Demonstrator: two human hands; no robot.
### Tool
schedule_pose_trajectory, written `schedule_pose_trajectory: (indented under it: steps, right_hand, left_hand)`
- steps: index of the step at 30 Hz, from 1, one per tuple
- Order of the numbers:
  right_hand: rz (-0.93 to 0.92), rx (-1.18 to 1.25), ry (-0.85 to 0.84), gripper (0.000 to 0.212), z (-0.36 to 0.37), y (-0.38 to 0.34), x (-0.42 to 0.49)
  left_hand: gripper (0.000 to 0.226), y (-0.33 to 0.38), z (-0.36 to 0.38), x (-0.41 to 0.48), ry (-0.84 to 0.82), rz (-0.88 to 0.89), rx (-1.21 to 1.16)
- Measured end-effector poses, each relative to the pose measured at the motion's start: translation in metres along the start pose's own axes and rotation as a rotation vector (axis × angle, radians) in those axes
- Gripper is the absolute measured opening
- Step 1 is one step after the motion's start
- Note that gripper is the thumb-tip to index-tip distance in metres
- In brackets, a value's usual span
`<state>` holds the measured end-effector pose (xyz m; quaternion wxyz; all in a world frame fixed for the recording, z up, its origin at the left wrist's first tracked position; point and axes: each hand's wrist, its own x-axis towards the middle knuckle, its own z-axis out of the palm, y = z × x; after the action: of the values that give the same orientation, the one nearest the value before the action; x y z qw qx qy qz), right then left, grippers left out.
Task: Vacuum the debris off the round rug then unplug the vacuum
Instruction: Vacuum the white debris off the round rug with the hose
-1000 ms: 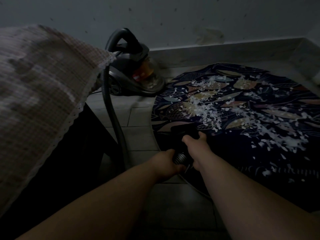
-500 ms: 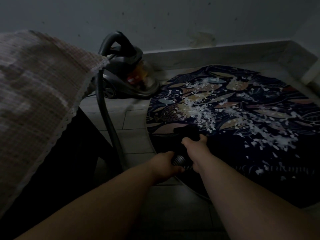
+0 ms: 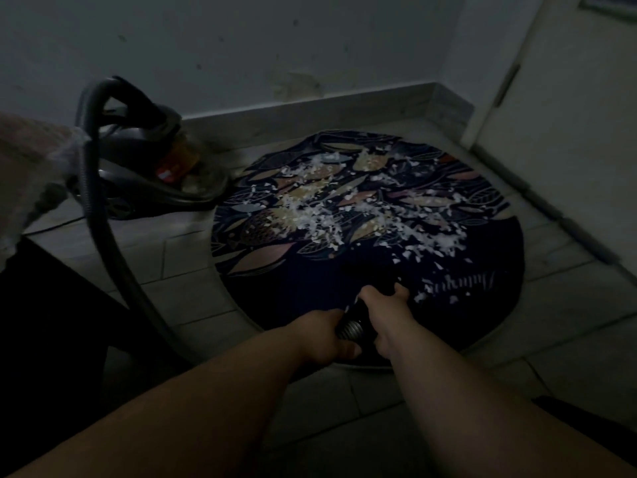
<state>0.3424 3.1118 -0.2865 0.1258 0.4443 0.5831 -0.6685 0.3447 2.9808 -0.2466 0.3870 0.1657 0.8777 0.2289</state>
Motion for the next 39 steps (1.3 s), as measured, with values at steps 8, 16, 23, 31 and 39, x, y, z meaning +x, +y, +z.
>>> schedule_pose_trajectory:
  steps: [8,16,23,31,39]
  right_hand:
    - [0.013,0.15,0.094,0.084,-0.064,0.02,-0.019]
    - [0.017,0.21,0.187,0.082,-0.095,0.032,-0.029]
    - [0.006,0.22,0.253,0.081,-0.12,0.032,-0.033]
    - [-0.015,0.261,0.295,0.076,-0.148,0.039,-0.029]
    - [-0.023,0.263,0.388,0.072,-0.168,0.036,-0.017]
  left_hand:
    - [0.063,0.039,0.035,-0.003,-0.077,0.147,0.09]
    - [0.063,0.06,0.054,-0.002,-0.12,0.206,0.171]
    - [0.059,0.078,0.061,0.001,-0.137,0.249,0.179]
    - [0.062,0.098,0.077,0.012,-0.172,0.254,0.145]
    - [0.071,0.113,0.085,0.028,-0.193,0.284,0.209]
